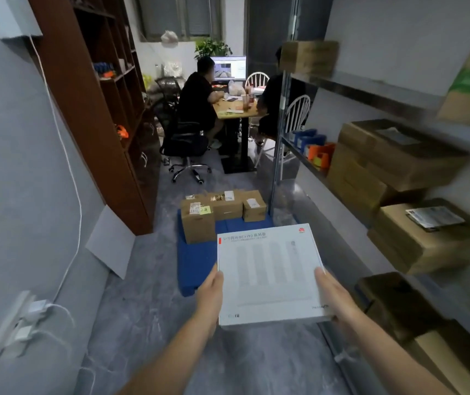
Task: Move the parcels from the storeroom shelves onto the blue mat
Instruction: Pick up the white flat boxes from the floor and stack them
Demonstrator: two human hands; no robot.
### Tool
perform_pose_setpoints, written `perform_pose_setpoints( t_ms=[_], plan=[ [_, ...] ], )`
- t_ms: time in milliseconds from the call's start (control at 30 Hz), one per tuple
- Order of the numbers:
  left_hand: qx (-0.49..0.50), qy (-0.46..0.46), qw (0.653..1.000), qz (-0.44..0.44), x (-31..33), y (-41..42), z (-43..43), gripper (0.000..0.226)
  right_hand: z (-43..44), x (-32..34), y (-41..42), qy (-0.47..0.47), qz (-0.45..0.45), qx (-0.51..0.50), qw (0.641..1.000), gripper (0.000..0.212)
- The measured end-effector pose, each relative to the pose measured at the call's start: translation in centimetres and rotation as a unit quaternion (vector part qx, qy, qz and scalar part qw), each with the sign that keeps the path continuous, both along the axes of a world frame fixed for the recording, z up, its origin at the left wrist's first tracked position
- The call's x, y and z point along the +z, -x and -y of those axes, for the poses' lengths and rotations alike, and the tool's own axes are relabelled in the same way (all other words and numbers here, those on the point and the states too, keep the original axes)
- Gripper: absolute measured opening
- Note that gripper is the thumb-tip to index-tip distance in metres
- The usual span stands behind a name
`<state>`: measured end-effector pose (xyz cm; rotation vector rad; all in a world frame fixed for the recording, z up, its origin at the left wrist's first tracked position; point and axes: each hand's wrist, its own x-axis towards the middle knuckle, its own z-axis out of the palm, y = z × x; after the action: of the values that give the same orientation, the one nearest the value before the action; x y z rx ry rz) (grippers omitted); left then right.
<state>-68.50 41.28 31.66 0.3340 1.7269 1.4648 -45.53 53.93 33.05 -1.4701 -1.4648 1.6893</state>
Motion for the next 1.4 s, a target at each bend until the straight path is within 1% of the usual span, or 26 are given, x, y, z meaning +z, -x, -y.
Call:
perform_pose_setpoints(
  t_ms=[100, 167, 367, 433, 500, 633, 667, 733, 767, 867, 933, 1000, 1067, 1167, 1233, 1300, 1400],
  plan=[
    [-0.026, 0.025, 0.999, -0.015, -1.1, 2.9, -6.6, 0.030, -7.0, -2.2, 2.9, 0.007, -0.001, 0.006, 1.000, 0.039],
    [-0.021, 0.032, 0.999, -0.023, -1.7, 5.2, -11.5, 0.030, -12.0, -3.1, 5.2, 0.014, -0.009, 0.021, 1.000, 0.038],
    [0.005, 0.038, 0.999, -0.034, -2.8, 12.3, -25.3, 0.028, -26.6, -3.9, 12.5, 0.025, -0.019, 0.055, 0.998, 0.020],
    [0.025, 0.054, 0.997, -0.047, -3.3, 14.4, -29.2, 0.024, -31.0, -4.1, 14.9, 0.036, -0.023, 0.075, 0.996, 0.024],
    [0.067, 0.069, 0.995, -0.042, -3.9, 16.3, -32.3, 0.016, -35.0, -4.4, 17.5, 0.028, -0.024, 0.089, 0.995, 0.032],
    [0.110, 0.062, 0.991, -0.037, -5.5, 20.5, -37.7, 0.007, -41.6, -6.8, 23.5, 0.031, -0.010, 0.097, 0.995, 0.038],
    [0.111, 0.060, 0.992, -0.032, -6.0, 21.8, -39.2, 0.007, -43.2, -7.7, 24.9, 0.039, -0.003, 0.090, 0.995, 0.038],
    [0.103, 0.066, 0.992, -0.020, -7.4, 24.5, -42.3, 0.018, -46.5, -9.6, 27.7, 0.052, 0.019, 0.050, 0.997, 0.039],
    [0.096, 0.073, 0.993, -0.012, -8.3, 26.0, -44.1, 0.020, -48.2, -10.7, 29.1, 0.054, 0.028, 0.026, 0.998, 0.039],
    [0.080, 0.095, 0.992, 0.030, -11.8, 30.7, -49.5, 0.006, -53.2, -14.0, 32.8, 0.050, 0.049, -0.009, 0.998, 0.027],
    [0.078, 0.117, 0.989, 0.040, -14.4, 33.5, -52.6, 0.011, -56.0, -16.2, 34.9, 0.053, 0.068, -0.010, 0.996, 0.024],
    [0.064, 0.122, 0.990, 0.036, -17.1, 35.9, -55.6, 0.011, -58.6, -18.3, 37.0, 0.098, 0.090, 0.014, 0.991, 0.031],
    [0.061, 0.113, 0.991, 0.047, -19.8, 38.3, -58.2, 0.010, -61.3, -20.3, 39.8, 0.164, 0.122, 0.068, 0.977, 0.042],
    [0.083, 0.109, 0.989, 0.059, -24.9, 41.5, -61.4, 0.011, -65.5, -24.9, 43.8, 0.193, 0.141, 0.091, 0.967, 0.054],
    [0.093, 0.114, 0.987, 0.070, -29.0, 42.9, -63.1, 0.017, -67.9, -28.7, 46.0, 0.191, 0.164, 0.104, 0.962, 0.055],
    [0.088, 0.121, 0.985, 0.085, -33.6, 43.9, -64.4, 0.030, -70.2, -33.2, 47.6, 0.194, 0.180, 0.112, 0.958, 0.060],
    [0.059, 0.132, 0.979, 0.142, -41.1, 44.5, -66.4, 0.045, -72.8, -41.0, 48.7, 0.201, 0.193, 0.134, 0.951, 0.061]
  ],
)
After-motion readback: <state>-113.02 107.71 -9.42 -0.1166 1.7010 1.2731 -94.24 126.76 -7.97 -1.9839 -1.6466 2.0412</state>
